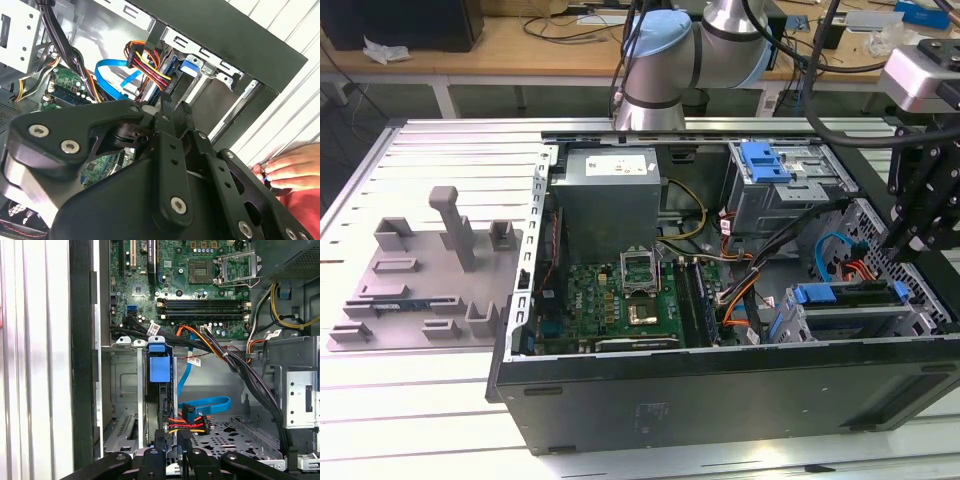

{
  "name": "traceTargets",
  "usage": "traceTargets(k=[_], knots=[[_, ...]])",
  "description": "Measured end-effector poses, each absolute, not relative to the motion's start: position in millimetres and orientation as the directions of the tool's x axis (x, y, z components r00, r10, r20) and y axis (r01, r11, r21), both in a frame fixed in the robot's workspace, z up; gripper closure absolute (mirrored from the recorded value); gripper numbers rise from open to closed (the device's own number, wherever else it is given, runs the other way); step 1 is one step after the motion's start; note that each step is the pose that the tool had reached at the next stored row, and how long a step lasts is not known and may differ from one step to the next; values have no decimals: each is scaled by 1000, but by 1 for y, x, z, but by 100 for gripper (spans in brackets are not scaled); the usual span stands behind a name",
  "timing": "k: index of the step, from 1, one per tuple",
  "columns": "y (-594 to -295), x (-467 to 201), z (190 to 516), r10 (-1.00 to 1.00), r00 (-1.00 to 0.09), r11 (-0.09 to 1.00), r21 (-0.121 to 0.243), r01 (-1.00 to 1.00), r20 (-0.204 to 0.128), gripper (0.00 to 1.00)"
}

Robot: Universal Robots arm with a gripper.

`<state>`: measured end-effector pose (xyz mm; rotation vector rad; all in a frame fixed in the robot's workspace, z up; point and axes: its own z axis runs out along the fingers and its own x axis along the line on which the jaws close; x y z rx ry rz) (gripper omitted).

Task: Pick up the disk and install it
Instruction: 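Insert the second disk wire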

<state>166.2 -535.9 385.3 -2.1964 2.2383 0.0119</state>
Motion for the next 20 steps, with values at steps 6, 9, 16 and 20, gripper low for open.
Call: traceTargets(k=[6, 9, 16, 20], knots=[[-522, 167, 385, -1000, -19, 19, 1, -1000, 3, 76], [-519, 169, 385, -1000, -19, 19, 10, -1000, 20, 76], [-516, 171, 385, -997, -12, 16, 57, -998, 77, 76], [-514, 172, 385, -996, -10, 15, 58, -998, 86, 76]])
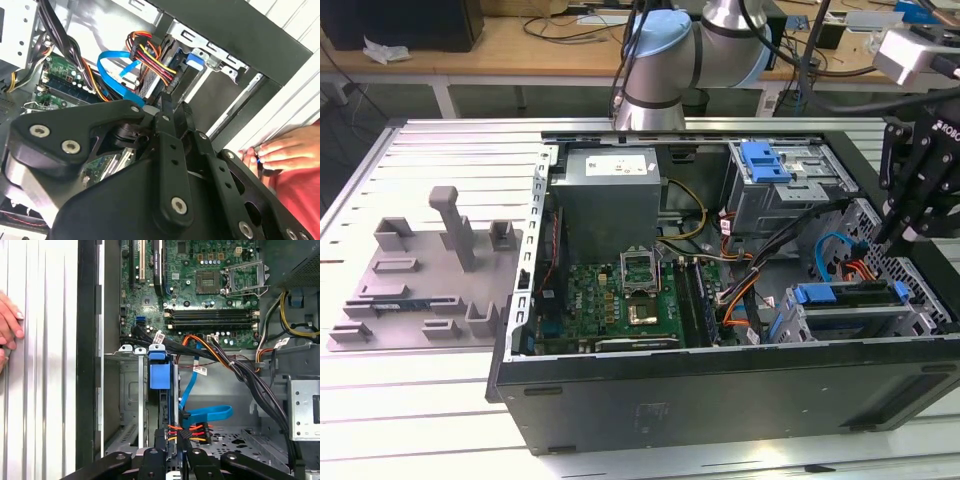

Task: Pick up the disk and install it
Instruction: 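Insert the second disk wire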

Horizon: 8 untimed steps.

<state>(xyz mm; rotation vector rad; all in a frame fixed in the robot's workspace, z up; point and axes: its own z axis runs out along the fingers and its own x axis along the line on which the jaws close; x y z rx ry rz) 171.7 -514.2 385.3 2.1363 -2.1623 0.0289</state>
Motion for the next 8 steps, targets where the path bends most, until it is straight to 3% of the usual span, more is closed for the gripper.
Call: traceTargets(k=[8], knots=[[-514, 172, 385, -996, -9, 14, 58, -998, 86, 76]])
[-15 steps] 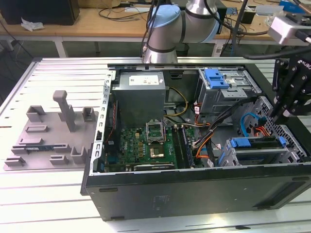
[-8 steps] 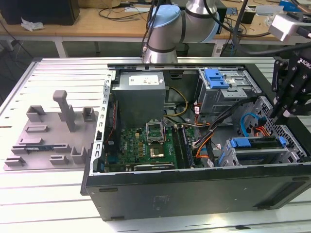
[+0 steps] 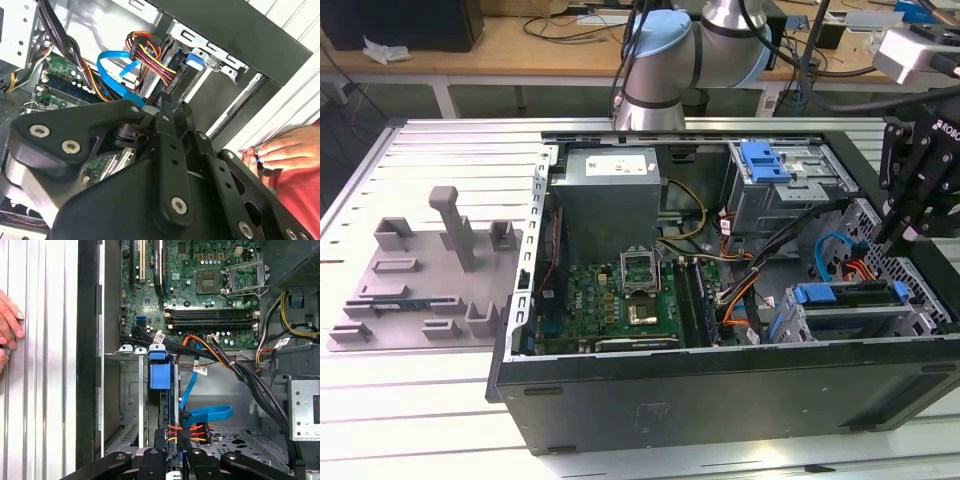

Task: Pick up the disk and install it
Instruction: 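Insert the second disk wire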

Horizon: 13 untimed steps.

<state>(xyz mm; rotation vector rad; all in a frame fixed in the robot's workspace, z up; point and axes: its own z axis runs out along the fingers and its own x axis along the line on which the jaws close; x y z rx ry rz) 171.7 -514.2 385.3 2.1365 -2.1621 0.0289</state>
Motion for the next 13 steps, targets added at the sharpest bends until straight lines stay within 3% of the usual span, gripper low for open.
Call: traceTargets(k=[6, 13], knots=[[-513, 172, 385, -996, -9, 14, 58, -998, 88, 76], [-500, 172, 384, -993, 1, 6, 58, -998, 116, 76]])
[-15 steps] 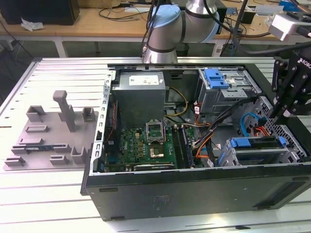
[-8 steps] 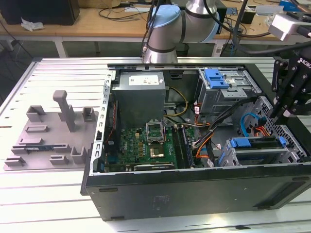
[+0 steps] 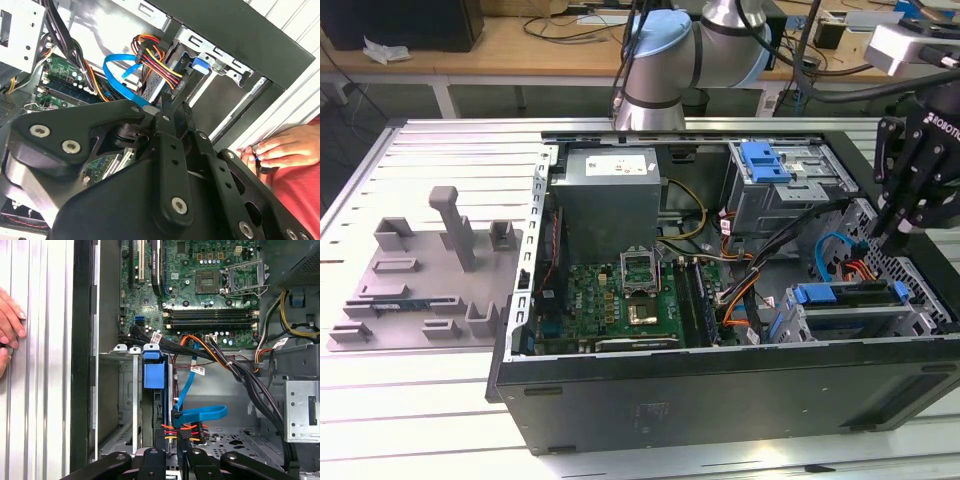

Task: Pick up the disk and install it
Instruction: 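Insert the second disk wire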

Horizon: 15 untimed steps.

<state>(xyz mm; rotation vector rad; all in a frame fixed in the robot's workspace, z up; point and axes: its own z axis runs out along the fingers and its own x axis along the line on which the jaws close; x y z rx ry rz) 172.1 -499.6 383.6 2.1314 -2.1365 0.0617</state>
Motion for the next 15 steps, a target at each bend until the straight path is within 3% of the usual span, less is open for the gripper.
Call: traceTargets(k=[15], knots=[[-490, 162, 366, -992, 40, -33, 58, -998, 123, 76]])
